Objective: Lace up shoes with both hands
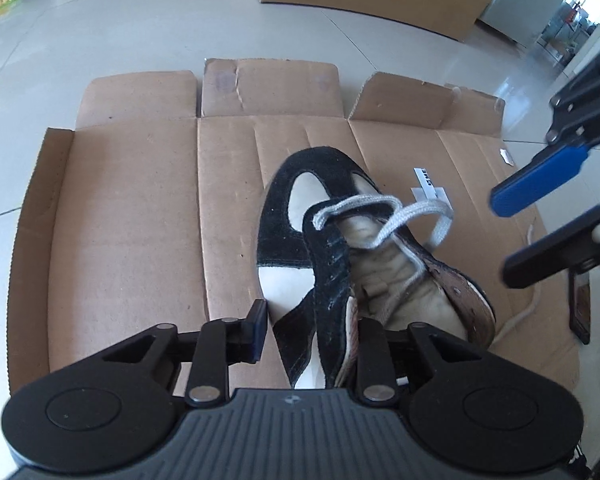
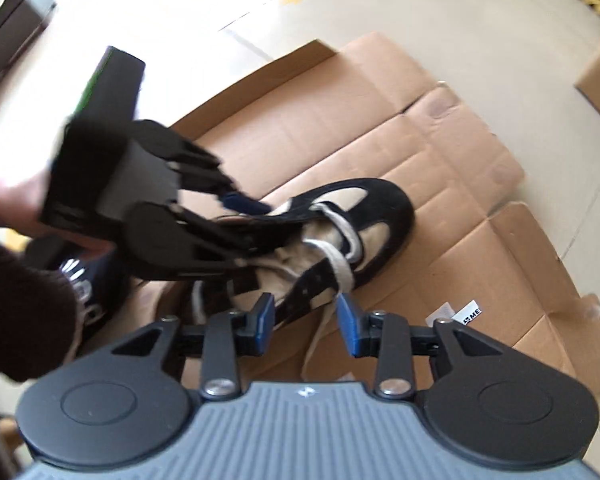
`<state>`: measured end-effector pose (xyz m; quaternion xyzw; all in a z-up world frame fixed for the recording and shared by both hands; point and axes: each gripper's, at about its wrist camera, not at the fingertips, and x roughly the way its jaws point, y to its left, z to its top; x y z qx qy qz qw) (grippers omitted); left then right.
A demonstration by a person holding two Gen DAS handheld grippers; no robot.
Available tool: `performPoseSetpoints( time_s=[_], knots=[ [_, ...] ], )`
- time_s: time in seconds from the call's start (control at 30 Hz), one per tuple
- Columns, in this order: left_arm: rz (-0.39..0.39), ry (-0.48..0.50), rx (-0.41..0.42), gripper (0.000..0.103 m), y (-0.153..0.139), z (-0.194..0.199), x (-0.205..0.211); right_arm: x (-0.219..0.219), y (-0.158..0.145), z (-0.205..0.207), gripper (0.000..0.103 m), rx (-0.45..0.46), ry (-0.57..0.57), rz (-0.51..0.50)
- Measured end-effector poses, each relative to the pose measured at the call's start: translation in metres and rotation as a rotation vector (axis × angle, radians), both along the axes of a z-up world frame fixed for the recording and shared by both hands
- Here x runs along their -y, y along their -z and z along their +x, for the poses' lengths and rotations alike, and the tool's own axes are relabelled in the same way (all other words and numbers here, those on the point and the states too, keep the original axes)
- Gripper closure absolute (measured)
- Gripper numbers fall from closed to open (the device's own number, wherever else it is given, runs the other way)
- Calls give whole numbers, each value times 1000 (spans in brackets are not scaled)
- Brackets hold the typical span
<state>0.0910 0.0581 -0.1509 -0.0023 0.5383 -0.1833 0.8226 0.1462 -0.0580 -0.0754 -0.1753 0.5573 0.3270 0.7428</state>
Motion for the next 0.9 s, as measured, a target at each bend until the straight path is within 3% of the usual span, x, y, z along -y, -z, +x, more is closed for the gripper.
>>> performPoseSetpoints(
  time_s=[0.27,0.37,0.4,0.47,0.53,0.6,0.77,0.83,0.9],
  knots=[
    [-26,13,-124,74,-10,-2,-19,43,24,14,59,15,318,317],
    [9,33,-147,74,-13,-6,-21,52,36,17,73,-61,332,405],
    [38,58,-146,74,-14,-9,-20,53,37,17,84,-84,326,418],
    [78,76,-135,74,-14,-13,-16,53,39,14,89,-124,299,440],
    [81,53,-130,74,-11,-14,-15,52,42,11,85,-126,277,425],
    [32,-48,-154,74,-9,-11,-21,54,46,9,83,-120,295,416],
    [-74,-161,-118,72,-9,-4,-20,62,51,10,85,-137,357,453],
    [-103,-148,-105,71,-7,4,-9,64,51,12,91,-115,372,441],
    [-68,-75,-106,71,-7,12,5,69,51,15,91,-113,395,437]
  ],
)
